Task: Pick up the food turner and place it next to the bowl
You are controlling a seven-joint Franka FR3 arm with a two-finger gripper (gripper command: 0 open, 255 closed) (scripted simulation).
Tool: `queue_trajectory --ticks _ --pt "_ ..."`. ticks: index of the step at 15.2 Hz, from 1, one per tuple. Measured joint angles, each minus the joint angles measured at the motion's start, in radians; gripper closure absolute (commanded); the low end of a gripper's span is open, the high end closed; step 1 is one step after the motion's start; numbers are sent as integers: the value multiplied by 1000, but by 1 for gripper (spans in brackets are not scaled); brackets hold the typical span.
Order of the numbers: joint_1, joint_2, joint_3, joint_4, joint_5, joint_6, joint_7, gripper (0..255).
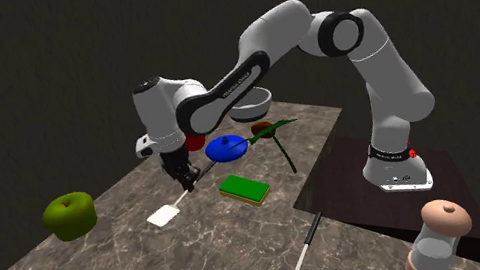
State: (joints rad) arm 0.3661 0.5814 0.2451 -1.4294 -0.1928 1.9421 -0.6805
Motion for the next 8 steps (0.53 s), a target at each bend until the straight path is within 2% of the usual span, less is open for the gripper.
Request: queue_trajectory --ticks 8 --pt "3 -30 6 61 10 -90 -8 255"
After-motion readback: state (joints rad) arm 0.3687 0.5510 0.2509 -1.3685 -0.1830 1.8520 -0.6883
